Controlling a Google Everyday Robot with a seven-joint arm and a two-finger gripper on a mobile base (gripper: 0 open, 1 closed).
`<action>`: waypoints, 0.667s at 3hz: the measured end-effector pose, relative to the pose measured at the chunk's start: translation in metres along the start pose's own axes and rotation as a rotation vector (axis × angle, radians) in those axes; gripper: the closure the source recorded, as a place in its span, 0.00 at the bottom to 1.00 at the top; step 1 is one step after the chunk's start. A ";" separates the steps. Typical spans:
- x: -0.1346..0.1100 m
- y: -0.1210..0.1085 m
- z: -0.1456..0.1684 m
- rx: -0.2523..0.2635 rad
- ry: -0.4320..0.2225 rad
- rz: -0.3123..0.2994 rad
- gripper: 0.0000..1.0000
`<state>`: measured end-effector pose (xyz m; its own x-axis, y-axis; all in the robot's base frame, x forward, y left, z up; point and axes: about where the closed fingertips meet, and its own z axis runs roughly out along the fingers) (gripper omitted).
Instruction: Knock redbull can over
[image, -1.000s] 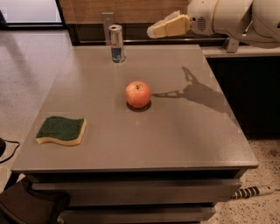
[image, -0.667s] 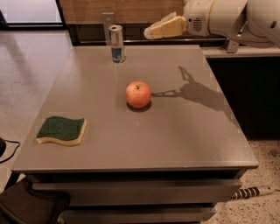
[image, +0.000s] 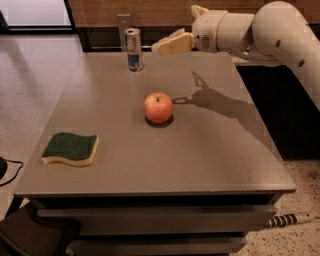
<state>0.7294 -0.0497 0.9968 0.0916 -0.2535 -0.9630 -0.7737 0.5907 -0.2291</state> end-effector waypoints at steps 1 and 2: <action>0.011 0.008 0.023 0.011 0.019 0.003 0.00; 0.028 0.015 0.059 0.006 0.069 0.011 0.00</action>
Offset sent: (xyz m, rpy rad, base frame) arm 0.0452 0.0672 -0.0556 -0.0896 0.0780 -0.0483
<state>0.7579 -0.0027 0.9576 0.0393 -0.2992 -0.9534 -0.7707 0.5982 -0.2194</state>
